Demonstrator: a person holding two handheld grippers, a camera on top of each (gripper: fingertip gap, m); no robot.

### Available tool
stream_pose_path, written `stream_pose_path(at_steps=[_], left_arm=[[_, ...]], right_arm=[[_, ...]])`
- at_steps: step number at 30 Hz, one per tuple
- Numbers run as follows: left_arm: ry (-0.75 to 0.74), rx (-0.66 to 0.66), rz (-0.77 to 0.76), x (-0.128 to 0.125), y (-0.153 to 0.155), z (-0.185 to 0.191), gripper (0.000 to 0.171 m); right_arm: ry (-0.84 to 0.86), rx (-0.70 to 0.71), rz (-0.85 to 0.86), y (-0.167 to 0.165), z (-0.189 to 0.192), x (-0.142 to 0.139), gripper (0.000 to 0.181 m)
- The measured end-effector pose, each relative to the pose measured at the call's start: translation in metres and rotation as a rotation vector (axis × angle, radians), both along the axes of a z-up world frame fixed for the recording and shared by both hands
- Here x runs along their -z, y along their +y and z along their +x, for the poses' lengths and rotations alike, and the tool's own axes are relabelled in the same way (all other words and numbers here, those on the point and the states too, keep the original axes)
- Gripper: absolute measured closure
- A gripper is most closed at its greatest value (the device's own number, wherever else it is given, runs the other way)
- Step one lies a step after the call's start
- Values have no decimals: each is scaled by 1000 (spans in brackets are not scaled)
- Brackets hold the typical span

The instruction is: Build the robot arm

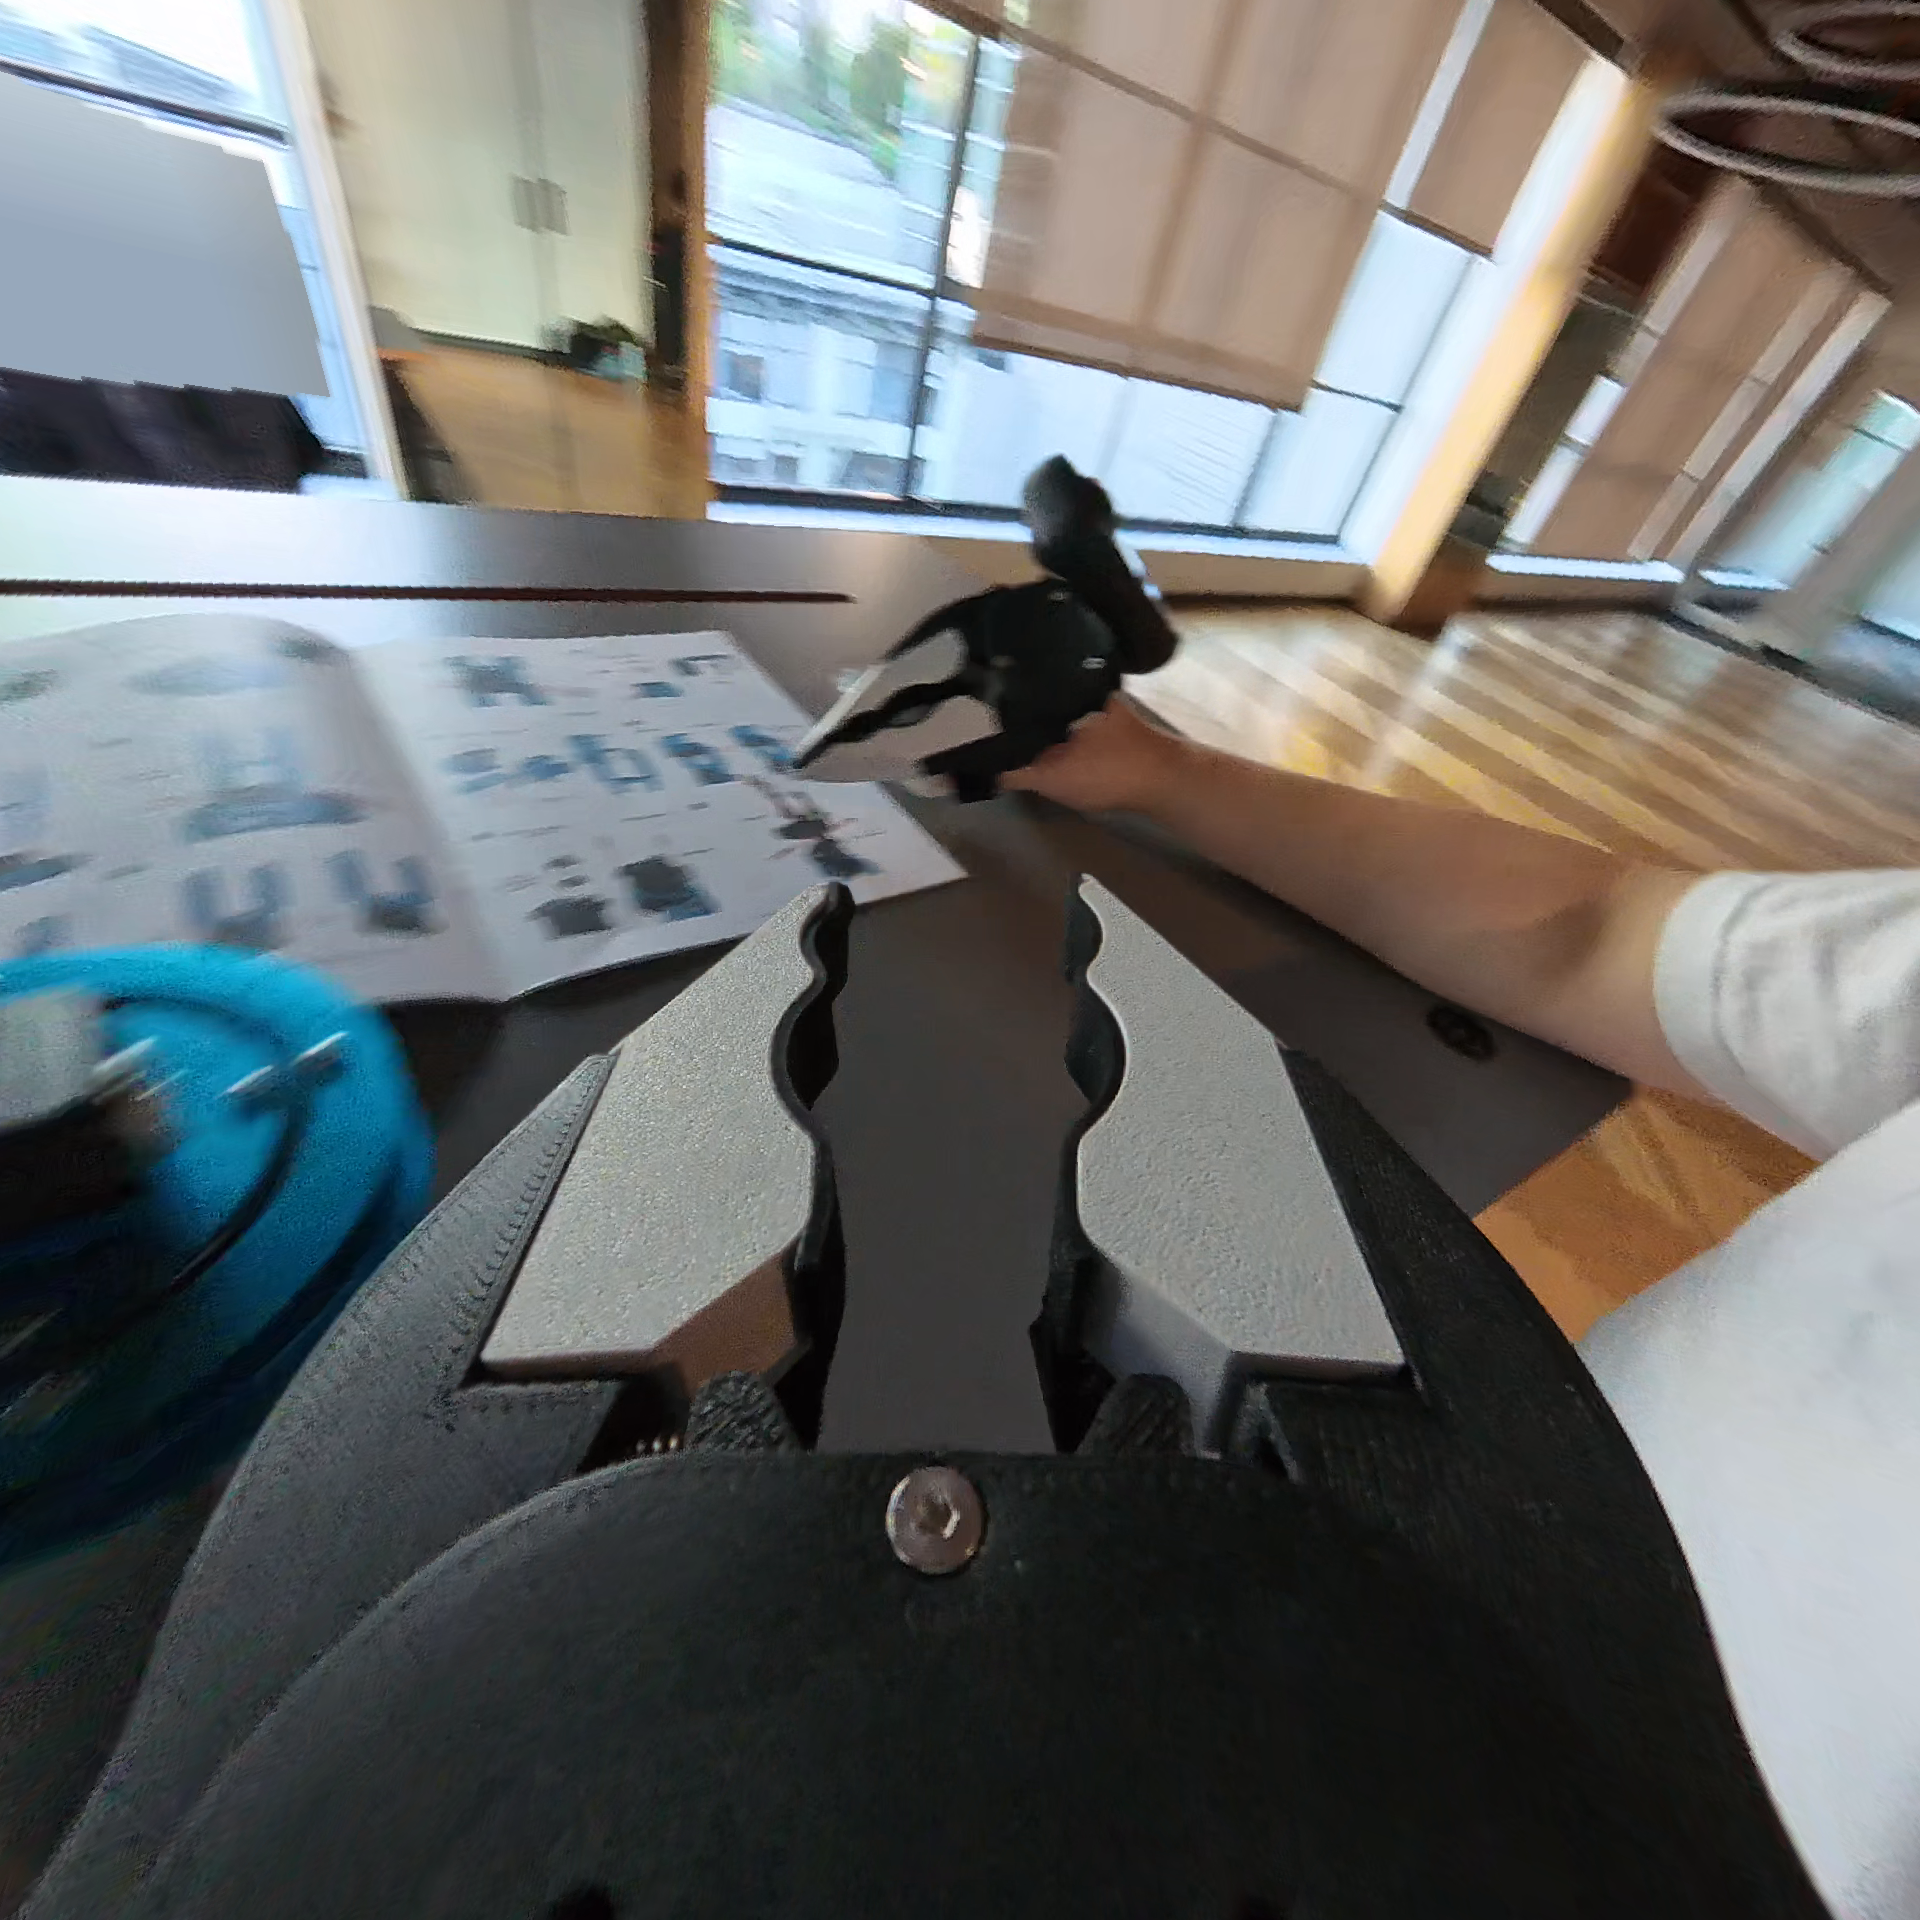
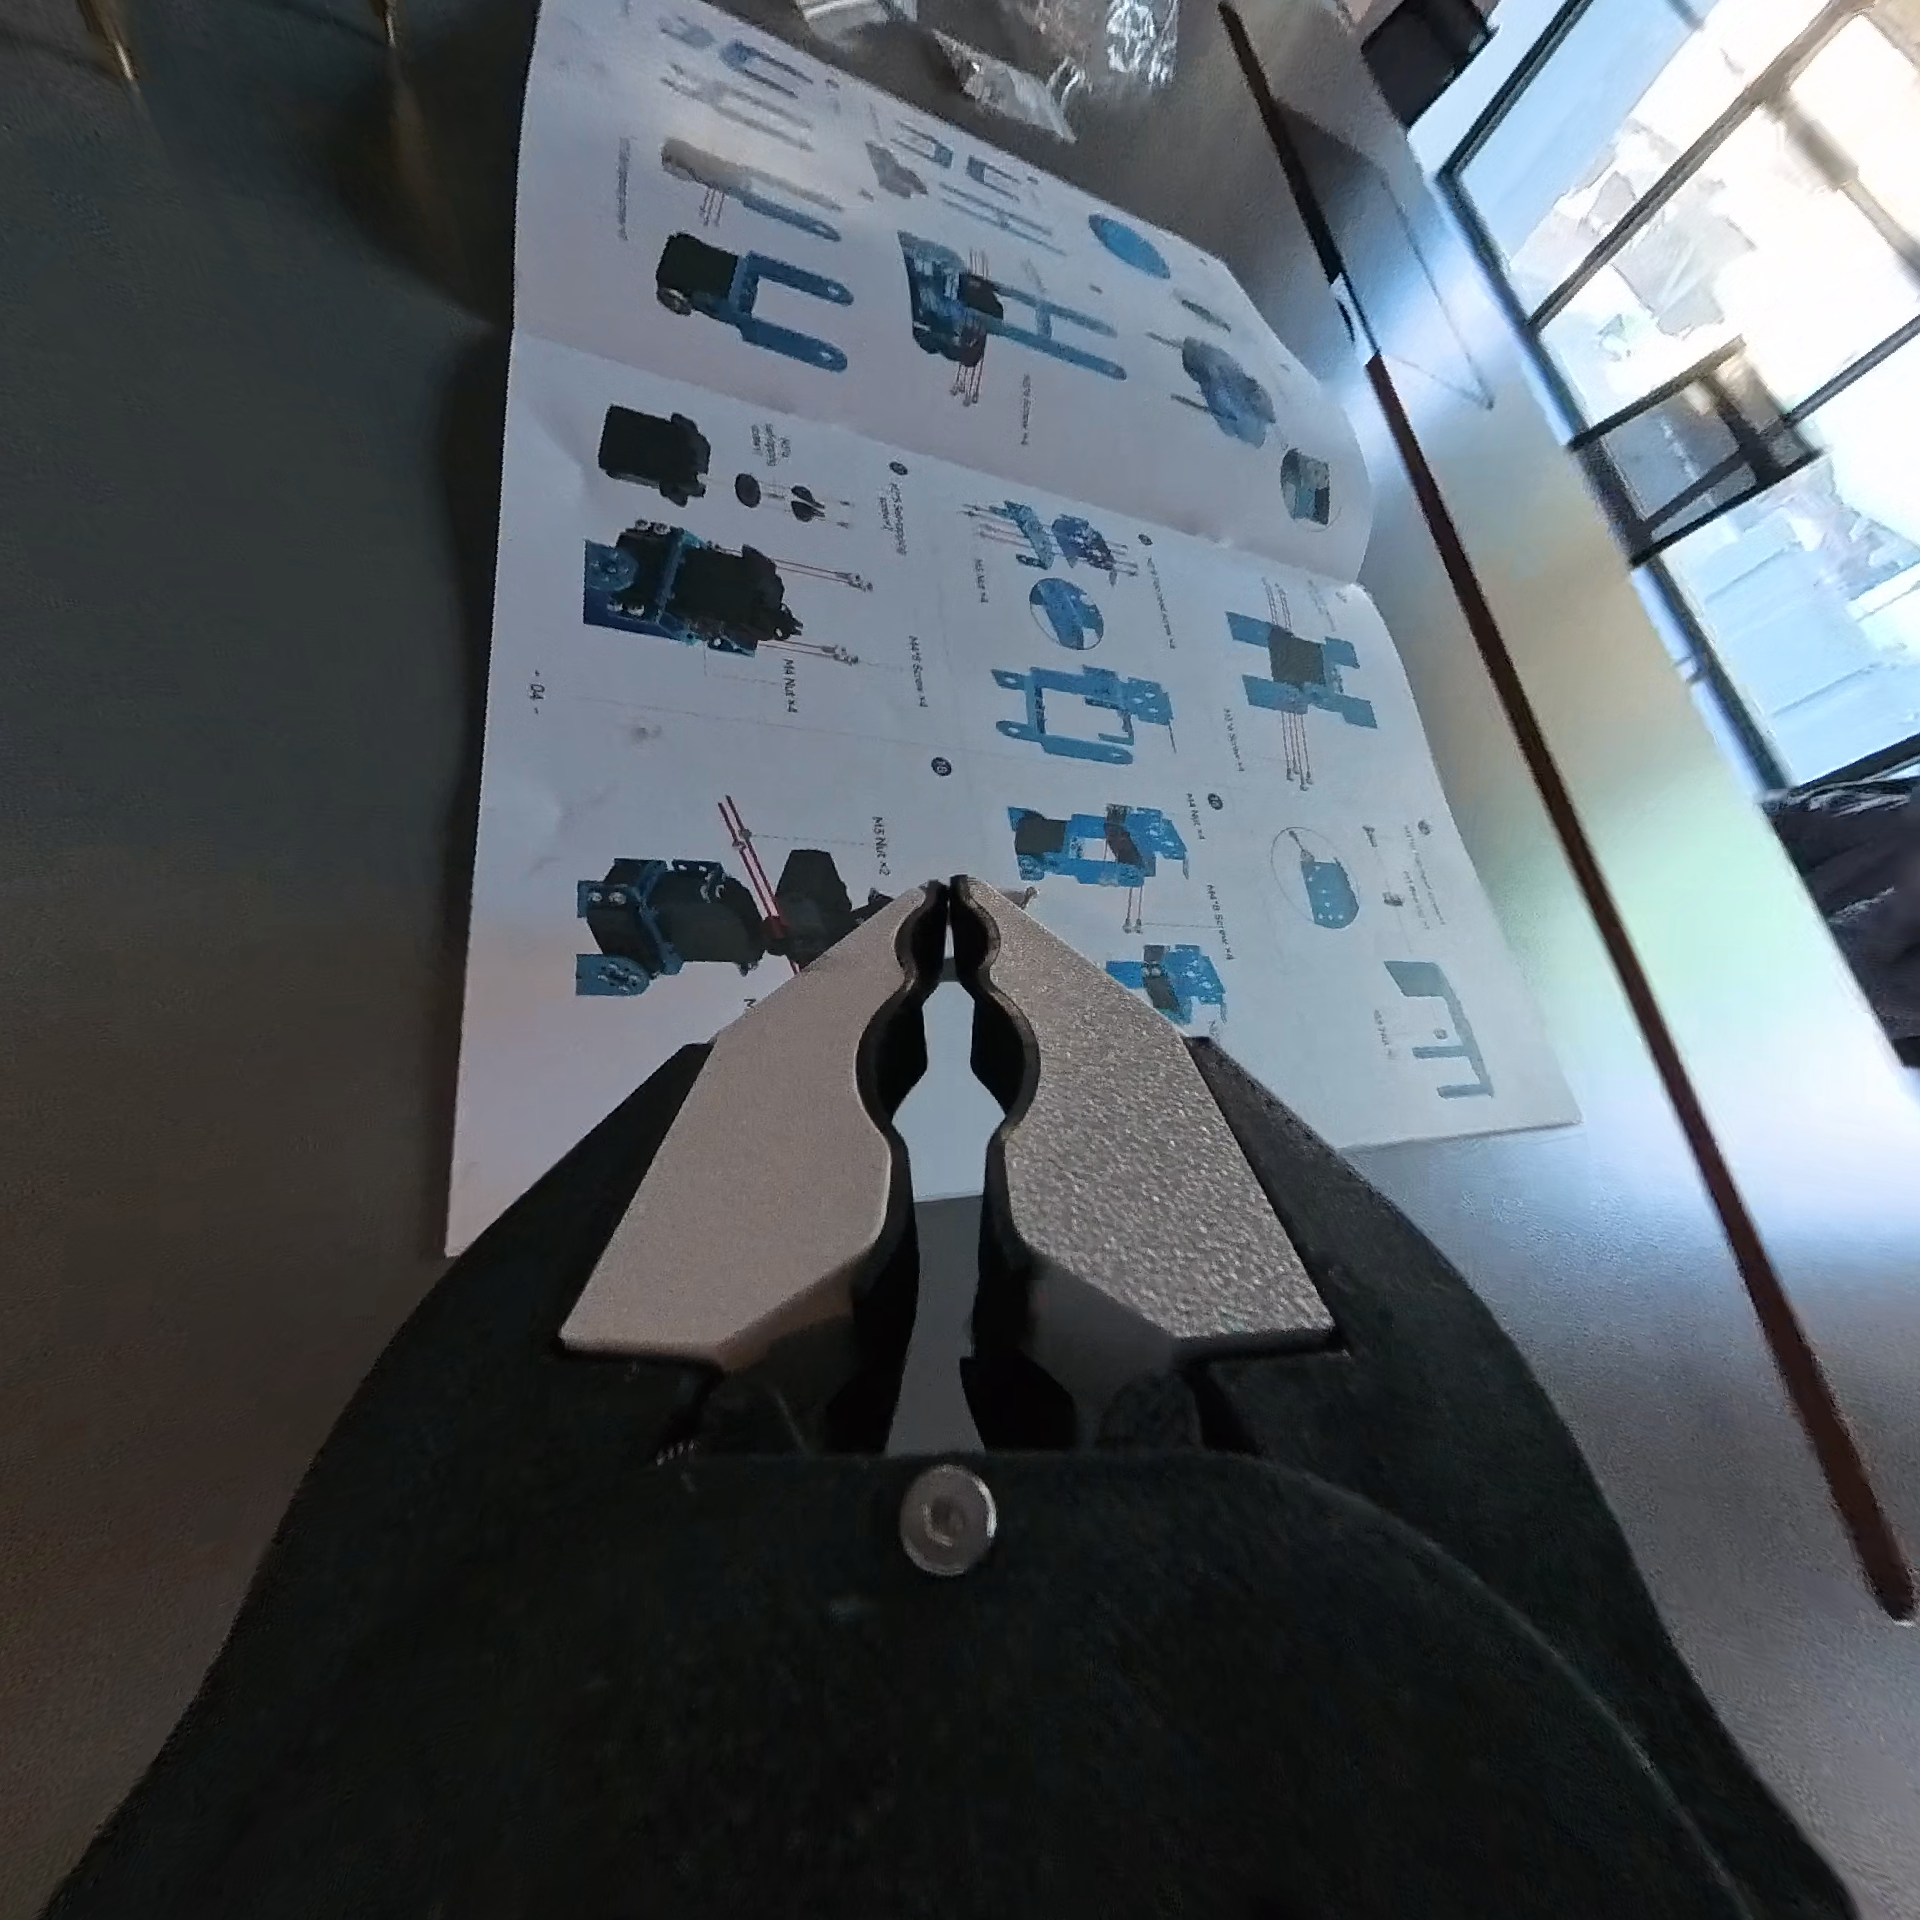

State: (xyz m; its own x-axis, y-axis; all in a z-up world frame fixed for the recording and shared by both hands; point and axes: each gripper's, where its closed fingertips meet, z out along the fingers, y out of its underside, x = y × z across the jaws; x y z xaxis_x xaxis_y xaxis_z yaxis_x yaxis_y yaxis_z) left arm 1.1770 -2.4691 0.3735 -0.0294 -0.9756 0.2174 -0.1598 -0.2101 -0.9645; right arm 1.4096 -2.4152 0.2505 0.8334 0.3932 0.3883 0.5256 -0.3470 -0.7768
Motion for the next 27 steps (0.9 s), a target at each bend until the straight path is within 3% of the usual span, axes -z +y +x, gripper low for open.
stream_pose_path(at_steps=[4,8,15,17,19,20,22,24,27], left_arm=[[-28,-217,2,3,48,-62,132],[-14,-279,-33,17,87,-97,132],[27,-175,-22,29,155,-114,132],[54,-111,0,32,174,-115,131],[64,-34,49,36,191,-117,130],[67,10,90,41,199,-118,129],[105,110,176,60,216,-117,124],[162,217,225,81,229,-115,118],[161,392,185,87,230,-109,112]], right_arm=[[98,9,-150,-8,6,10,181],[213,-10,-313,-21,-1,22,175],[246,112,-419,-42,10,9,168],[267,171,-350,-42,5,-7,168],[363,166,-215,-31,-32,-34,162],[424,131,-139,-24,-65,-50,151],[506,48,-23,-11,-138,-70,148],[492,31,-4,3,-199,-65,142],[389,68,-41,26,-246,-38,121]])
